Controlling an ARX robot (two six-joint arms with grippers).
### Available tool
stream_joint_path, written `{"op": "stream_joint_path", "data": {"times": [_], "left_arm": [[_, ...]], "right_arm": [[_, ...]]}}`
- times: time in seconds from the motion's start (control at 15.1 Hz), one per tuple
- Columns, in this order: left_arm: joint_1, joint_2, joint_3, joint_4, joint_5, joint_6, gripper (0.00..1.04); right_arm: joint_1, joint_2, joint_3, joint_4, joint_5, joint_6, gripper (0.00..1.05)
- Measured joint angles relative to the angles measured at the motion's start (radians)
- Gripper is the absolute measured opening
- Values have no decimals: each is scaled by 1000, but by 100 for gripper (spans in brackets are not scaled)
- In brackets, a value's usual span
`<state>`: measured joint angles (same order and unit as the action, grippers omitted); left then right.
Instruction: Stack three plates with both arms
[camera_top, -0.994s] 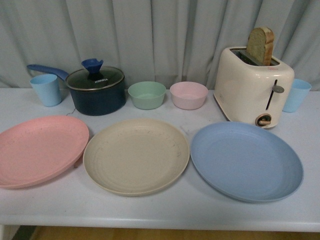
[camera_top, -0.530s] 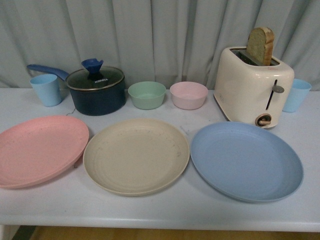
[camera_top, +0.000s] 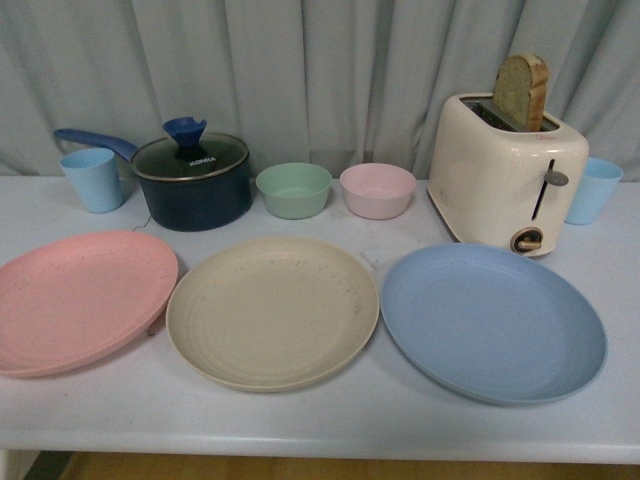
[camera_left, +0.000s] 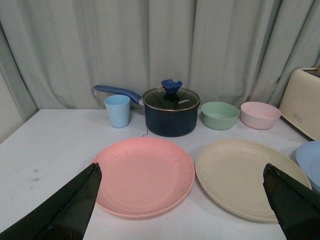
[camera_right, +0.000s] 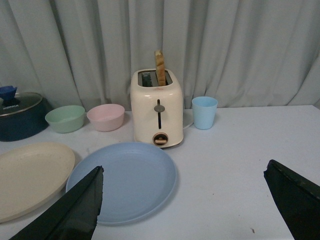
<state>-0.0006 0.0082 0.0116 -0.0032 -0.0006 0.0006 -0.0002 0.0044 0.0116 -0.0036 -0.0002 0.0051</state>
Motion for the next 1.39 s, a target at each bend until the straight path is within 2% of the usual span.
{"op": "stream_joint_path", "data": {"times": [1.39], "left_arm": [[0, 0, 0, 0, 0, 0, 98]], "right_arm": [[0, 0, 0, 0, 0, 0, 98]]}}
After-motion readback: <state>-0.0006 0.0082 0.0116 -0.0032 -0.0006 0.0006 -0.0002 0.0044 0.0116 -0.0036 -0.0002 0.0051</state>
